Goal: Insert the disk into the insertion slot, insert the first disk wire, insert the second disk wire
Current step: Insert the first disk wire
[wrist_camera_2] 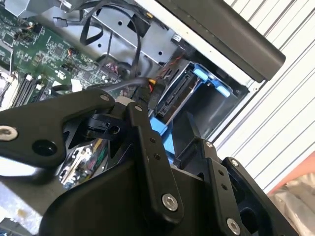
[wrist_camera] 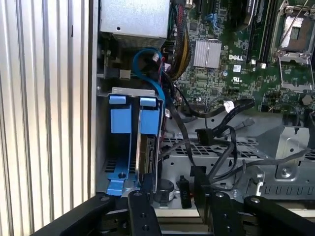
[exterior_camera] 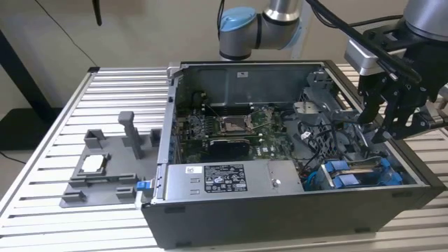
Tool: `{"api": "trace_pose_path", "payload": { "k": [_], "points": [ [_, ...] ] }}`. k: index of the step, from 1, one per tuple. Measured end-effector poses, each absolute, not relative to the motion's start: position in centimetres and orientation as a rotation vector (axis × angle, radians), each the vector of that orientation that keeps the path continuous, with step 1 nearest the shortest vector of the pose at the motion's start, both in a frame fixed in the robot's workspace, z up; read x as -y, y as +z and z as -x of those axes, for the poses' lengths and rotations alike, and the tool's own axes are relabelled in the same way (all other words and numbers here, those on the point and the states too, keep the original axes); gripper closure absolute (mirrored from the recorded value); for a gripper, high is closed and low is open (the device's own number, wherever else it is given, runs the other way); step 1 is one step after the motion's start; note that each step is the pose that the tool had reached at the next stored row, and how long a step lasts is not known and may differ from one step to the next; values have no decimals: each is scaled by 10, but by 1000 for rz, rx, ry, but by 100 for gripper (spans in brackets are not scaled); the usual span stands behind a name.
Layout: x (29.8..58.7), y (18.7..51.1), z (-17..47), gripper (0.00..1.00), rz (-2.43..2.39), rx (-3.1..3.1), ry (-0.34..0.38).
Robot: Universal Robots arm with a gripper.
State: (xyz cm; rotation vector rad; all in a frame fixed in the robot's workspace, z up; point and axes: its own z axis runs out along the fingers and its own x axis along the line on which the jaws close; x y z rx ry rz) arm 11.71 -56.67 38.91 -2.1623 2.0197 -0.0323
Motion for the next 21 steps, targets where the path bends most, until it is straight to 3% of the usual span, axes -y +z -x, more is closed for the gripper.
{"api": "trace_pose_path", "payload": {
  "k": [11,14,15,21],
  "points": [
    [566,386,-124,53,2160,-1991,-9],
    [566,386,-124,62,2161,-1991,-8],
    [566,387,-124,69,2161,-1992,-8],
    [565,387,-124,71,2170,-1998,-18]
  ]
}}
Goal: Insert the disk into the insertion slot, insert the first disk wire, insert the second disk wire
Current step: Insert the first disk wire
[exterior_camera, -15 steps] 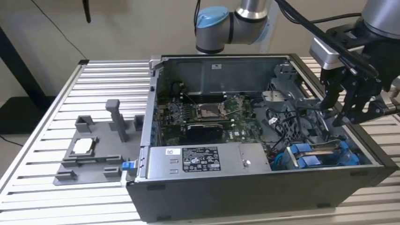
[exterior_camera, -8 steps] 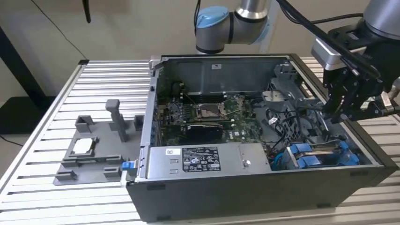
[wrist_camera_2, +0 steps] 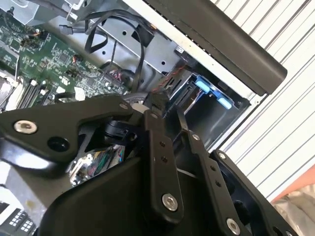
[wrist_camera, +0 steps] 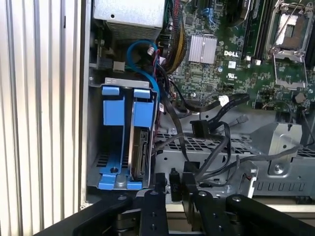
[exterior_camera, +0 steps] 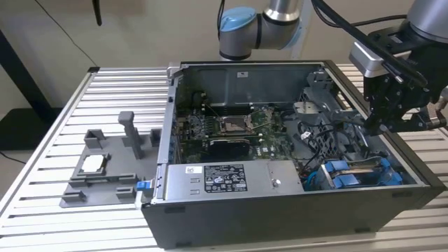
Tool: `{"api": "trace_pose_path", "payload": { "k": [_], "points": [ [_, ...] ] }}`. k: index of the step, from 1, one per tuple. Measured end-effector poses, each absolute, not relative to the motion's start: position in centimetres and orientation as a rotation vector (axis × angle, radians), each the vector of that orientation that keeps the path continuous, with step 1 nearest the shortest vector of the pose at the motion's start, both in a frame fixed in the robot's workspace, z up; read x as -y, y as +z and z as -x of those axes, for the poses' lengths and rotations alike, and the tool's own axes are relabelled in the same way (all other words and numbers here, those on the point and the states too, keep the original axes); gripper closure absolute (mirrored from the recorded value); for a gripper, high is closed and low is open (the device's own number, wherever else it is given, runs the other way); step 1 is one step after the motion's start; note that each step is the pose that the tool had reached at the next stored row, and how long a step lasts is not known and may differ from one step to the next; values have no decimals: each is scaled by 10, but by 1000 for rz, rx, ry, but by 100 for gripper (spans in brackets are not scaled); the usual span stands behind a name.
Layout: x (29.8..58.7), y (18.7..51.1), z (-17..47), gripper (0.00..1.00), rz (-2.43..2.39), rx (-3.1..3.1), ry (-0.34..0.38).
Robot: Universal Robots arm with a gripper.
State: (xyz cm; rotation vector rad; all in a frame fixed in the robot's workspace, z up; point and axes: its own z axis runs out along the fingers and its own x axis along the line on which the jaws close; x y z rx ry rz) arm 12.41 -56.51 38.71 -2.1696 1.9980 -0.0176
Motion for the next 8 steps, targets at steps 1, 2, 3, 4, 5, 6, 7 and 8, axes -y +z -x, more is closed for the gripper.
{"api": "trace_pose_path", "payload": {
  "k": [1,2,3,4,5,6,7,8],
  "points": [
    [565,387,-124,78,2174,-2001,-25],
    [564,387,-124,78,2178,-2004,-32],
    [564,387,-125,81,2186,-2009,-43],
    [563,387,-125,81,2195,-2016,-59],
    [563,387,-126,81,2207,-2024,-76],
    [562,387,-127,81,2218,-2032,-91],
    [562,387,-129,81,2228,-2039,-103],
    [562,387,-130,81,2238,-2047,-111]
  ]
}}
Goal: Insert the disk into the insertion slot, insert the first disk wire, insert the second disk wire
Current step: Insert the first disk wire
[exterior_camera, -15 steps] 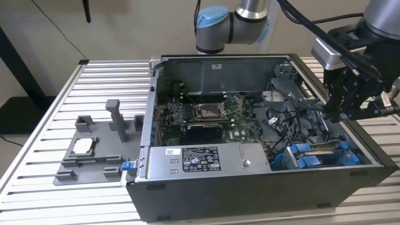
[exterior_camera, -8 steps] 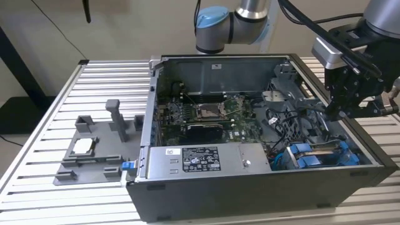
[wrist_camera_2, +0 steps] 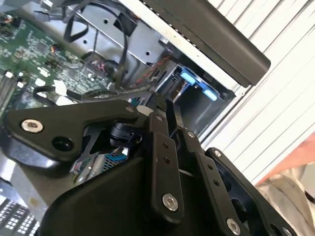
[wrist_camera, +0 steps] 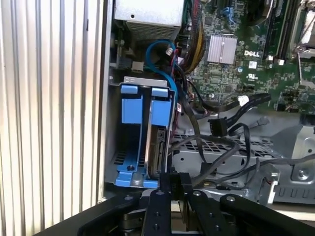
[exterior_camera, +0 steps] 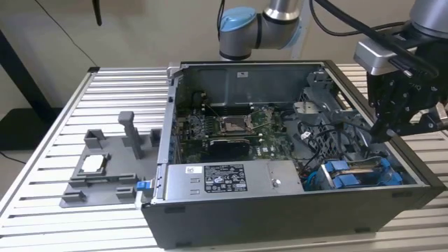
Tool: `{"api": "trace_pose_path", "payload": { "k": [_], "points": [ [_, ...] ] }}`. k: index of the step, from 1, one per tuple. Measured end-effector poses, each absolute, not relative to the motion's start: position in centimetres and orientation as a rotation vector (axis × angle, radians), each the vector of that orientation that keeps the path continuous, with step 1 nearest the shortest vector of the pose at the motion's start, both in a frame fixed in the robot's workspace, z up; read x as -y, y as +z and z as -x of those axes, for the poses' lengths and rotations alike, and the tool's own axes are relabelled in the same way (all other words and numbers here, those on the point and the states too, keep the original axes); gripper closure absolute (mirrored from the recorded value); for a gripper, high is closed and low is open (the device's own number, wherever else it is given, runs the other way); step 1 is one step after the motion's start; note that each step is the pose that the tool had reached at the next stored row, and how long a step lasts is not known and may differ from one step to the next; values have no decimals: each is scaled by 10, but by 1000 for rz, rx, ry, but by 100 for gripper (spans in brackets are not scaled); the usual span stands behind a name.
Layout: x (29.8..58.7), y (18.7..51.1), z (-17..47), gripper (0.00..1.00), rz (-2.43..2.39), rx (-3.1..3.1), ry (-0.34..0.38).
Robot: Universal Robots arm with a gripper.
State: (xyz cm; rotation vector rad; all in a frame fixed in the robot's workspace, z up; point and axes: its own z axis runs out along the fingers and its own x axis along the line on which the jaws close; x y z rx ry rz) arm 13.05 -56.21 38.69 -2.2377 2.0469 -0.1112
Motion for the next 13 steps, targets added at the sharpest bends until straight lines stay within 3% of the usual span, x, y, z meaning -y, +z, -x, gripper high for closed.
{"api": "trace_pose_path", "payload": {
  "k": [6,13],
  "points": [
    [561,386,-138,81,2289,-2087,-144],
    [561,380,-139,81,2301,-2107,-111]
  ]
}}
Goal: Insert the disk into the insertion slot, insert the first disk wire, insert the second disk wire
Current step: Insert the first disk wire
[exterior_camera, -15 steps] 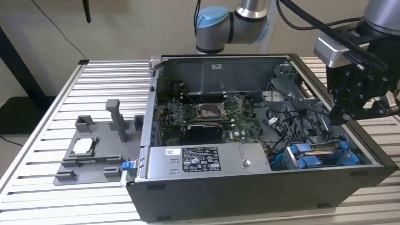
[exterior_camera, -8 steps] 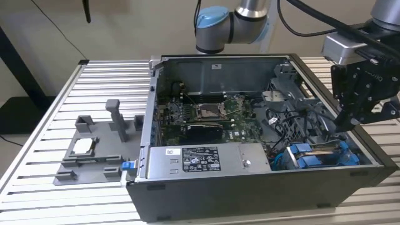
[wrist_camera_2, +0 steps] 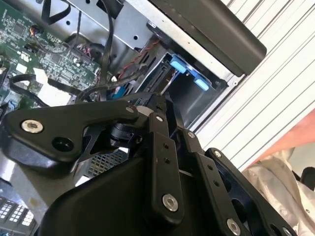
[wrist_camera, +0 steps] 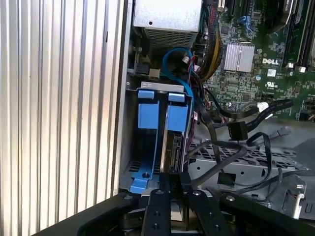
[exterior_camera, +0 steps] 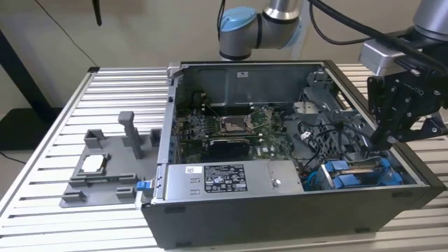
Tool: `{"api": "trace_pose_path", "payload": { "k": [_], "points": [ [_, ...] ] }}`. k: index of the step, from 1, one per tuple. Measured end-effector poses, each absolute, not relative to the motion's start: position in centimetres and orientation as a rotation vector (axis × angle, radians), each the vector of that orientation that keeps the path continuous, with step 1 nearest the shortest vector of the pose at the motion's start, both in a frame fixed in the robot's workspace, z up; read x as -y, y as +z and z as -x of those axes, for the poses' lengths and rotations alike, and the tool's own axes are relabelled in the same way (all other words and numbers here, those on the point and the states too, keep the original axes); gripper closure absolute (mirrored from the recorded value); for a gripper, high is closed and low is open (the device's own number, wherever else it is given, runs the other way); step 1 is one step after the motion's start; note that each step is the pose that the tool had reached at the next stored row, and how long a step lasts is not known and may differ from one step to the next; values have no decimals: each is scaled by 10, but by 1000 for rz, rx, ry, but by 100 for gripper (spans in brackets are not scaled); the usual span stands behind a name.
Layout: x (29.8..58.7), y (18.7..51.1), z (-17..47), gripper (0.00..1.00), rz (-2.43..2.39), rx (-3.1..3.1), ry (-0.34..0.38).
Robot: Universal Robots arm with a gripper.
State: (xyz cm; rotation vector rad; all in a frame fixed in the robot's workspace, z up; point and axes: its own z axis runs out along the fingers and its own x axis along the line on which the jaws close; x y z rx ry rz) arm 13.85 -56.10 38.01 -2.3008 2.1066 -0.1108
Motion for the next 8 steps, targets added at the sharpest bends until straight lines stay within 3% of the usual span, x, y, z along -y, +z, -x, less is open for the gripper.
{"api": "trace_pose_path", "payload": {
  "k": [8],
  "points": [
    [561,374,-142,81,2308,-2120,-87]
  ]
}}
